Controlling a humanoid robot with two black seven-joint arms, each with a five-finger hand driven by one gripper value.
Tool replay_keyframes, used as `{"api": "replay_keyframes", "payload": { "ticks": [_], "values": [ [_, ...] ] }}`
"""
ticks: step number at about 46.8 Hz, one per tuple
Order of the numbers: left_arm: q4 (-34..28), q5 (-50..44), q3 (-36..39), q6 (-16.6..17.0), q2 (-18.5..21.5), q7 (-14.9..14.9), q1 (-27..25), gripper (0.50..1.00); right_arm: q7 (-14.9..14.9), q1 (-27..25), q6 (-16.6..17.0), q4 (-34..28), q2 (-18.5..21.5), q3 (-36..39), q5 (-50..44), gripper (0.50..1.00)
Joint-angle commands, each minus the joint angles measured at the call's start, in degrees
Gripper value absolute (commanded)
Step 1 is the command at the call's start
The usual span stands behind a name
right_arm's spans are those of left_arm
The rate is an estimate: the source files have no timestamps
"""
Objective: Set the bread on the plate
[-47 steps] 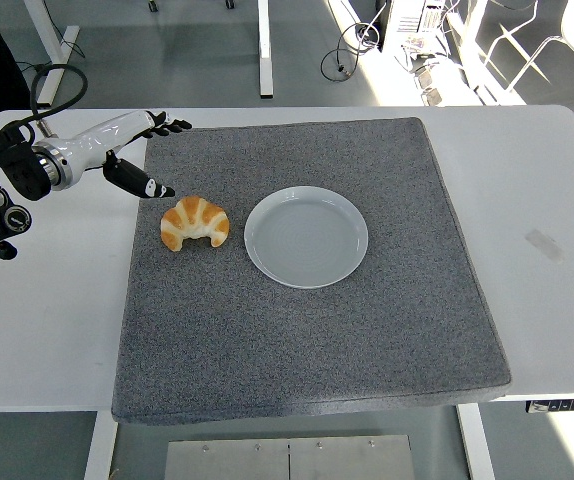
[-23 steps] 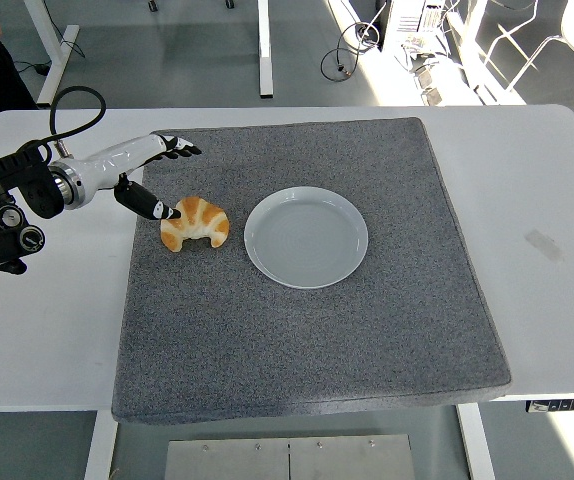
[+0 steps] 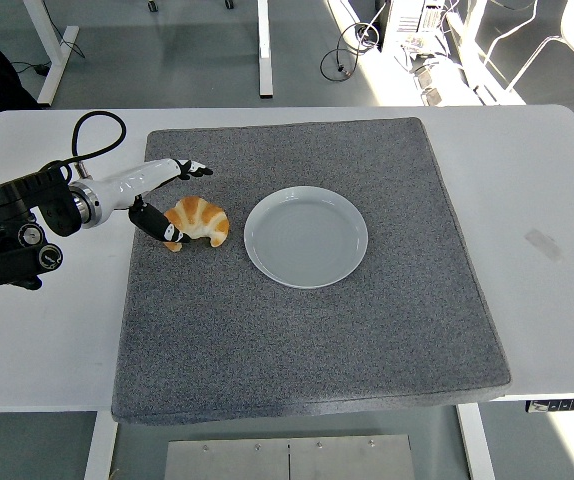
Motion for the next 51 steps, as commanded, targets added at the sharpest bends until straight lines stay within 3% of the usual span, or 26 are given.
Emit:
{"api": "replay_keyframes", "payload": {
  "ticks": [1,17,37,44,51],
  "values": [
    [1.4,0.0,0.8,0.0,-1.0,0.0,0.0,0.948,0.0,0.0,0.0,0.0,0.0,0.0,0.0,1.000],
    [4.6,0.3,1.2,0.0,-3.3,-0.1,1.2,0.930,0.0,0.0,0.0,0.0,0.0,0.0,0.0,1.000],
    [6.1,0.4,1.3,0.0,-5.1,-0.1,2.3,0.777,0.0,0.0,0.0,0.0,0.0,0.0,0.0,1.000],
    [7.5,0.4,1.4,0.0,-5.8,-0.2,2.9,0.751,0.0,0.0,0.0,0.0,0.0,0.0,0.0,1.000],
    [7.7,0.4,1.4,0.0,-5.8,-0.2,2.9,0.674,0.0,0.0,0.0,0.0,0.0,0.0,0.0,1.000]
  ]
}}
